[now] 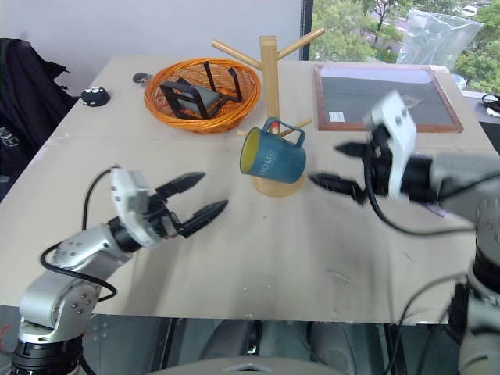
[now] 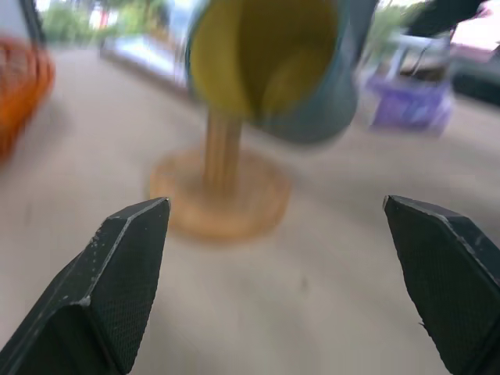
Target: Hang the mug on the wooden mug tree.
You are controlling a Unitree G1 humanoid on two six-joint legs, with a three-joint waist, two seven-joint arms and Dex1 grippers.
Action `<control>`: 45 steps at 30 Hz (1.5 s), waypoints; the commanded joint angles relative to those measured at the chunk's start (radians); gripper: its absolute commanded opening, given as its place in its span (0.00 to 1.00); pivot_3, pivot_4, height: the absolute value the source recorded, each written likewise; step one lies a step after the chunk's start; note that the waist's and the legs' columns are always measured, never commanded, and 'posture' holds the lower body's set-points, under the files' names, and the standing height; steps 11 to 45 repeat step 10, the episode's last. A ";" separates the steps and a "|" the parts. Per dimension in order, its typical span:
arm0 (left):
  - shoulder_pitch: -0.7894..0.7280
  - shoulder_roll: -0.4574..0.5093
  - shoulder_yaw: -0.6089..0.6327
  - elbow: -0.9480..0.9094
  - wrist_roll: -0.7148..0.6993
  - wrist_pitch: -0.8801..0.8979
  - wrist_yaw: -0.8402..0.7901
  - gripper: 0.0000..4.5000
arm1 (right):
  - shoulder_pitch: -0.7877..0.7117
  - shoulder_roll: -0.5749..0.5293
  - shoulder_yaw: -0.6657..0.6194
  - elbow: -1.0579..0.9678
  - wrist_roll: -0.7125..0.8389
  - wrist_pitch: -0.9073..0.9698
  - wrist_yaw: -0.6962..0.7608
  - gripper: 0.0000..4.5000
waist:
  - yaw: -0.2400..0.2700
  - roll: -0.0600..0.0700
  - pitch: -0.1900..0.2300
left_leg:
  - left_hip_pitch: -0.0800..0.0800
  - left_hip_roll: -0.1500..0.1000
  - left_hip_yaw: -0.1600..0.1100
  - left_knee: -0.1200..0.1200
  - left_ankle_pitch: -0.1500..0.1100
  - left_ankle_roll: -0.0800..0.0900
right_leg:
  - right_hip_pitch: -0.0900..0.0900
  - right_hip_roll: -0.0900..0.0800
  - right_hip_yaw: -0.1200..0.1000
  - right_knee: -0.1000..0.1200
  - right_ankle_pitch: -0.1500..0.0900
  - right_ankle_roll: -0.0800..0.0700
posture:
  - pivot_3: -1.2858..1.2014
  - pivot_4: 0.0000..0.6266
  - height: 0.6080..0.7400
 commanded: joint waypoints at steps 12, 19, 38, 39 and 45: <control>0.165 -0.008 -0.140 0.032 0.232 -0.116 0.019 1.00 | 0.487 0.177 0.164 0.396 -0.428 -1.016 0.180 0.99 | -0.002 0.001 0.000 | 0.016 0.001 0.002 -0.001 0.000 0.000 | 0.013 0.001 0.002 0.000 0.000 0.000 | 0.52 0.24 0.98; 0.165 -0.008 -0.140 0.032 0.232 -0.116 0.019 1.00 | 0.487 0.177 0.164 0.396 -0.428 -1.016 0.180 0.99 | -0.002 0.001 0.000 | 0.016 0.001 0.002 -0.001 0.000 0.000 | 0.013 0.001 0.002 0.000 0.000 0.000 | 0.52 0.24 0.98; 0.165 -0.008 -0.140 0.032 0.232 -0.116 0.019 1.00 | 0.487 0.177 0.164 0.396 -0.428 -1.016 0.180 0.99 | -0.002 0.001 0.000 | 0.016 0.001 0.002 -0.001 0.000 0.000 | 0.013 0.001 0.002 0.000 0.000 0.000 | 0.52 0.24 0.98; 0.165 -0.008 -0.140 0.032 0.232 -0.116 0.019 1.00 | 0.487 0.177 0.164 0.396 -0.428 -1.016 0.180 0.99 | -0.002 0.001 0.000 | 0.016 0.001 0.002 -0.001 0.000 0.000 | 0.013 0.001 0.002 0.000 0.000 0.000 | 0.52 0.24 0.98; 0.165 -0.008 -0.140 0.032 0.232 -0.116 0.019 1.00 | 0.487 0.177 0.164 0.396 -0.428 -1.016 0.180 0.99 | -0.002 0.001 0.000 | 0.016 0.001 0.002 -0.001 0.000 0.000 | 0.013 0.001 0.002 0.000 0.000 0.000 | 0.52 0.24 0.98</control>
